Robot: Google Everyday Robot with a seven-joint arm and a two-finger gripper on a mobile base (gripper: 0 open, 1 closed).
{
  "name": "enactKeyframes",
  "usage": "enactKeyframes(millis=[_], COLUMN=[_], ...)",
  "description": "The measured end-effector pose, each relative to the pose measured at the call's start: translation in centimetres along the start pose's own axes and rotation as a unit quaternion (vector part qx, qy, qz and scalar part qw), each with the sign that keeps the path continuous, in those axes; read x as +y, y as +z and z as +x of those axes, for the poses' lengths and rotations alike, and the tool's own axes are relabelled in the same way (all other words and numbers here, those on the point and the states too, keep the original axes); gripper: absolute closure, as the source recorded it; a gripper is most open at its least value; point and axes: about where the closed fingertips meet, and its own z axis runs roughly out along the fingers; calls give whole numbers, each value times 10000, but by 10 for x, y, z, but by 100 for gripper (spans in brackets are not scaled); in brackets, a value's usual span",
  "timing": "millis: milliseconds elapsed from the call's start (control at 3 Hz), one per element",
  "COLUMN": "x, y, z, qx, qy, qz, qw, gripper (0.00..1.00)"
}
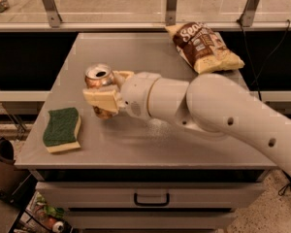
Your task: Move orange can near sponge
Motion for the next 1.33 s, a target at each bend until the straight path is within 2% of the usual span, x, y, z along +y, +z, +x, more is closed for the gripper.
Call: enactKeyframes(millis=[333,667,1333], x=[24,35,38], y=[-6,-4,-3], z=[20,15,14], qx=[-224,-296,-292], qy=[-25,-58,-75], qz=[121,81,60], qw=[9997,9995,9995], gripper=[100,84,38])
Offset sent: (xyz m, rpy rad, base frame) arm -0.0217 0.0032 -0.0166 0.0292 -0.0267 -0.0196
